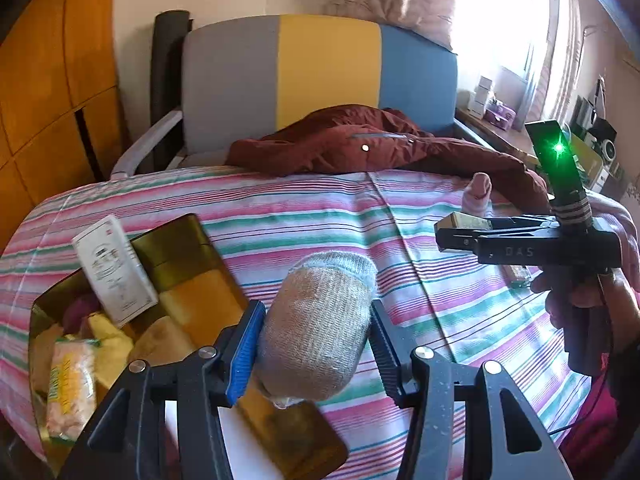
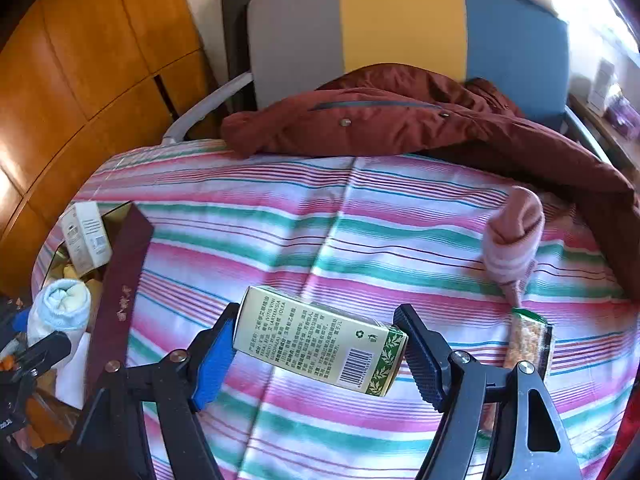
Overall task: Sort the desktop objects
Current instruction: 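Carry tea box and sock over the gold tray and open both tools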
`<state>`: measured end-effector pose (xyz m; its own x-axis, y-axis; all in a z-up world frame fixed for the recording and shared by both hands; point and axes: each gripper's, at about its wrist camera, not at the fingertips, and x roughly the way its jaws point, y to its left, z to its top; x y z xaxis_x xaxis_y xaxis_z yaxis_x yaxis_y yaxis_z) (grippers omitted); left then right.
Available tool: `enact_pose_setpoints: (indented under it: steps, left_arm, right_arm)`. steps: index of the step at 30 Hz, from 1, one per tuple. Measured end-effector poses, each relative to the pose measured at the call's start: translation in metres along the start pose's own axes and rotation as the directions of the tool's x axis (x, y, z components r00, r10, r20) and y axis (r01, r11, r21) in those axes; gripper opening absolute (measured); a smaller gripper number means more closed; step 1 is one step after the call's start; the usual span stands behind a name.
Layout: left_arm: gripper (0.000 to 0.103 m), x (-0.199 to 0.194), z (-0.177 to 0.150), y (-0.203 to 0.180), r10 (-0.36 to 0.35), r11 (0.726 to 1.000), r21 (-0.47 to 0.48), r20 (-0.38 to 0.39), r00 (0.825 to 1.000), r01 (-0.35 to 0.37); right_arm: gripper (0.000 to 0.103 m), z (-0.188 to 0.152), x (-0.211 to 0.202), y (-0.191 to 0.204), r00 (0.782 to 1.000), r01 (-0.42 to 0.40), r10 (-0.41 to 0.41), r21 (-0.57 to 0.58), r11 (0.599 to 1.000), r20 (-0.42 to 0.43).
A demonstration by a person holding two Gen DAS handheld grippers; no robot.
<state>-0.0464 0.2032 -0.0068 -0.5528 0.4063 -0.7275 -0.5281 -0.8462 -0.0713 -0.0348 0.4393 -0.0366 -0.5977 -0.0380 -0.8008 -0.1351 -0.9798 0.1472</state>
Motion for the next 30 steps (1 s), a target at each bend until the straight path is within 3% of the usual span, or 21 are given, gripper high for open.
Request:
enact_pose_setpoints:
  steps: [12,22,30]
  left_arm:
    - [0.052,-0.036,-0.023,0.048,0.055,0.996,-0.077,0.032,0.998,-0.052]
    - [0.052,-0.058,-0.047,0.088,0.097,0.984,-0.153,0.042,0.994,-0.09]
    - [0.052,-0.068,-0.069,0.113,0.114,0.972,-0.208,0.03,0.993,-0.105]
  right_arm:
    - [0.077,-0.003,-0.024,0.078,1.0,-0.026,0.025,-0.094,0.995,-0.01]
    - [0.077,-0.025,-0.032,0.147,0.987,-0.162,0.163,-0.083,0.983,0.004]
    - [0.077,-0.046,-0.034,0.184,0.974,-0.224,0.225,-0.049,0.973,0.017]
